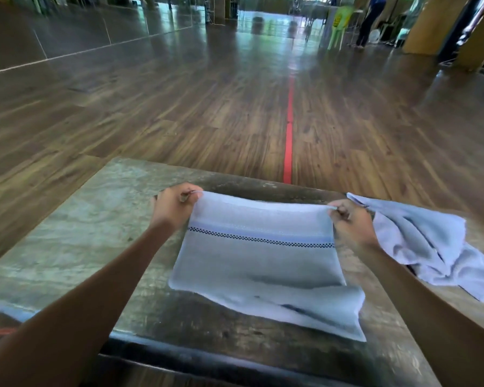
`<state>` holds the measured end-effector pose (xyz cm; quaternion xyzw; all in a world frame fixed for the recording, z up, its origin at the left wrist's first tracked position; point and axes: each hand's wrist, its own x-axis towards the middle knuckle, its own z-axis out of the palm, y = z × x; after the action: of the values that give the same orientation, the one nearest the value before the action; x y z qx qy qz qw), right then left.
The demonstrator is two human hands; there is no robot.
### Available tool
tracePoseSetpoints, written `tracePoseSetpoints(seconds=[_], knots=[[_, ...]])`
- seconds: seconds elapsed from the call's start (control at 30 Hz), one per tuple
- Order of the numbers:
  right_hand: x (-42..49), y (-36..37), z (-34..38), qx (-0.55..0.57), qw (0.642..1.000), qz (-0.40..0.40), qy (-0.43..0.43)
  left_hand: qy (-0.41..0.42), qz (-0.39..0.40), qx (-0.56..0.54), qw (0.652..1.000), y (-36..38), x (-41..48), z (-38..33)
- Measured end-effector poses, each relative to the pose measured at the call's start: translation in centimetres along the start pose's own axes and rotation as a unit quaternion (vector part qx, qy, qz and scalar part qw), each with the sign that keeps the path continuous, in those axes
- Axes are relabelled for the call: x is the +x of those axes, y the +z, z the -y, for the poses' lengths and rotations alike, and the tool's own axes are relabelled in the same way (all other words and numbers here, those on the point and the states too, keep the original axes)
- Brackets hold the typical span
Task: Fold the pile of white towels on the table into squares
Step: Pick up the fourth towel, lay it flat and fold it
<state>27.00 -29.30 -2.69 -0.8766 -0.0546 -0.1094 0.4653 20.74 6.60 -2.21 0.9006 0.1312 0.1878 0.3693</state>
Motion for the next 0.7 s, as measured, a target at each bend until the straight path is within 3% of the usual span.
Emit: tracePoseSetpoints(seconds=[0.17,0.3,0.4,0.5,0.7], knots=[[2.3,2.3,-1.9,-0.054,0.998,0.021,0.004,-0.041,0.054,-0.021,0.998,2.5,2.2,2.7],[3.7,2.7,-2.9,-0.092,0.993,0.03,0.065,-0.012,0.035,0.072,0.997,4.0,2.7,2.8],[4.2,2.6,-2.8,-0.129,0.988,0.046,0.076,0.011,0.037,0.06,0.997,3.8,3.0,3.3],[4.6,2.3,-2.9,-0.161,0.98,0.101,0.061,0.033,0.058,0.043,0.997,3.5,3.2,4.0],[5.2,1.5,-3.1,-0.181,0.971,0.156,0.018,0.096,0.127,0.16,0.974,2.4,3.9,2.9]])
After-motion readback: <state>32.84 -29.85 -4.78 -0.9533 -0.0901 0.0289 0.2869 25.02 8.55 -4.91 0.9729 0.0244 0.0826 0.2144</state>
